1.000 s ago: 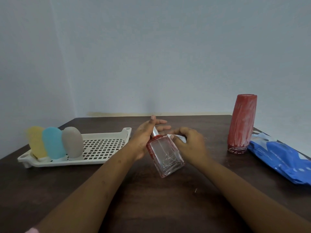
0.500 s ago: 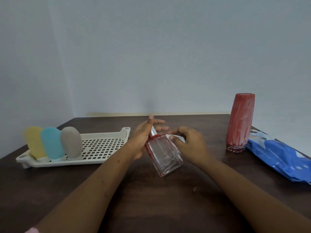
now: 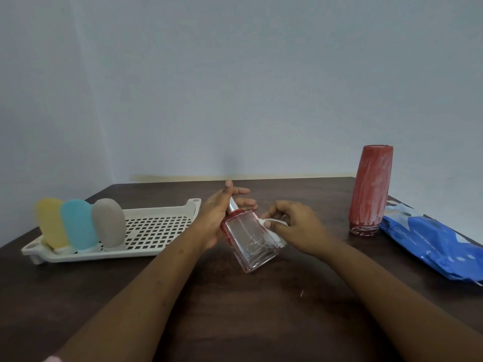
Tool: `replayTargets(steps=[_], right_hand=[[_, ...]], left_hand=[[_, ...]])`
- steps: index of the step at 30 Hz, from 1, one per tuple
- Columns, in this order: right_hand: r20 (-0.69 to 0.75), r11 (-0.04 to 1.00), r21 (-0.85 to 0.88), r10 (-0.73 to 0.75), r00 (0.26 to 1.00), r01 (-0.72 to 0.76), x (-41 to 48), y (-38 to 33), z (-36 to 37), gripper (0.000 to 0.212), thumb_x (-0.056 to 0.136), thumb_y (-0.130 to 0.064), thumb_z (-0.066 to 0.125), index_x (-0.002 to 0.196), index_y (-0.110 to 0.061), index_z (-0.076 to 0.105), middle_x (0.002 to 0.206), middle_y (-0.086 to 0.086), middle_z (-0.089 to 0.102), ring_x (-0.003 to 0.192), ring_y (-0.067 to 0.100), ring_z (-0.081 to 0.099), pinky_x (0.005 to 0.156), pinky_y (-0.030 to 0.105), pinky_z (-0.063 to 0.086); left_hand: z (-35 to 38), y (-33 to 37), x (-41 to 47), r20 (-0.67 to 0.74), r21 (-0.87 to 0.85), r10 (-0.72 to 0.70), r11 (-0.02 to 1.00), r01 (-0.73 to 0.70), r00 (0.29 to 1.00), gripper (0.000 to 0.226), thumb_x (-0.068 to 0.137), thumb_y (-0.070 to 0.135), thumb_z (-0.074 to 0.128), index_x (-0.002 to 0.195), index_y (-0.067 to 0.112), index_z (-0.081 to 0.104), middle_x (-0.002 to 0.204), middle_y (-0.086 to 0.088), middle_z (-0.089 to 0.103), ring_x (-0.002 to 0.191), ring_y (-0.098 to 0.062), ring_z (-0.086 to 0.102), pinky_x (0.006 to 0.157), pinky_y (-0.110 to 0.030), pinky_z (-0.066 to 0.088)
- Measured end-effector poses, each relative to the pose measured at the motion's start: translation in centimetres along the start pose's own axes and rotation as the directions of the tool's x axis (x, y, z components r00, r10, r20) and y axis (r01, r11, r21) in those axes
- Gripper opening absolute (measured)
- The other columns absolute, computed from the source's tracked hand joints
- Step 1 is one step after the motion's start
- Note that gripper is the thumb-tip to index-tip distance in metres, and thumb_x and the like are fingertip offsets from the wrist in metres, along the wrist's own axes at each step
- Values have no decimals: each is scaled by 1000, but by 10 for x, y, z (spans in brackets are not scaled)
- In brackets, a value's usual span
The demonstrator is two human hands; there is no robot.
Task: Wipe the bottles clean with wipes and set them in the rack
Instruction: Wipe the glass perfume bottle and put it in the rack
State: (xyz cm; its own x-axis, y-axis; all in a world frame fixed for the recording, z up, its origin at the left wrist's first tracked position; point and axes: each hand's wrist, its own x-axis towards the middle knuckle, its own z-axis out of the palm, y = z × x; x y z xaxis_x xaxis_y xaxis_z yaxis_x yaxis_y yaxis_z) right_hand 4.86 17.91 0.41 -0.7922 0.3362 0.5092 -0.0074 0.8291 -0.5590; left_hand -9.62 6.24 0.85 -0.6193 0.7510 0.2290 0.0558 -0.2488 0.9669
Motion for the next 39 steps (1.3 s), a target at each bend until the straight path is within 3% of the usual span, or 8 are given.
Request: replayTargets(steps=[2,5,11,18,22,27,32,39], right_hand=[[118,999,45,-1,993,-4,0,0,-7,6,83,-18,70,82,-22,65,81,-12,64,72,0,56,63,8,40],[307,996,78,4,952,-30,2,6,-18,12,81,-15,73,79,-25,67,83,-7,68,78,6,60,74,27,48],[449,994,73,37,893,-78,0,6,-28,9,79,-9,73,84,-14,68,84,-8,67,78,3,60,74,20,44],[230,989,138,10,973,-43,3,9,-18,13,80,-17,74,78,-28,66,84,-4,68,79,9,61,80,35,49],[425,990,91,58,903,-106,1,9,-31,13,78,-11,75,79,-22,68,83,0,67,75,7,59,74,31,48],[473,995,74,25,881,-68,-1,1,-32,12,75,-15,78,78,-24,69,86,6,68,77,15,61,75,35,49],[533,994,105,-44,845,-14,-1,-14,-21,10,74,-15,79,81,-18,73,77,-13,69,77,4,63,76,27,51],[295,999,-30,36,955,-29,0,5,-28,10,76,-27,77,79,-23,69,71,-14,62,64,-5,53,61,19,40]], left_hand=[[-1,0,0,0,6,-5,1000,5,1000,49,95,49,37,107,10,63,91,-12,73,91,-24,71,79,-35,56],[-2,0,0,3,9,-19,1000,19,1000,50,95,49,36,109,9,62,91,-11,73,90,-23,72,75,-32,56],[-2,0,0,13,4,-20,1000,20,1000,50,95,50,35,111,10,61,87,-9,73,89,-22,72,73,-30,56],[2,-2,0,-5,19,6,1000,-6,1000,53,90,53,38,110,10,62,88,-11,73,88,-23,72,73,-32,55],[2,-4,1,-19,7,-5,1000,5,1000,55,86,55,40,108,10,62,87,-12,73,89,-25,71,76,-33,54],[2,-5,2,-38,10,-24,1000,25,999,53,94,52,37,112,8,61,89,-15,72,87,-25,71,77,-34,54],[2,-4,2,-48,-12,-43,999,43,998,52,95,51,38,110,8,62,86,-15,72,80,-23,71,68,-29,56],[1,-5,3,-58,-3,-55,999,55,997,52,93,53,39,109,10,62,86,-16,72,83,-26,70,79,-37,55]])
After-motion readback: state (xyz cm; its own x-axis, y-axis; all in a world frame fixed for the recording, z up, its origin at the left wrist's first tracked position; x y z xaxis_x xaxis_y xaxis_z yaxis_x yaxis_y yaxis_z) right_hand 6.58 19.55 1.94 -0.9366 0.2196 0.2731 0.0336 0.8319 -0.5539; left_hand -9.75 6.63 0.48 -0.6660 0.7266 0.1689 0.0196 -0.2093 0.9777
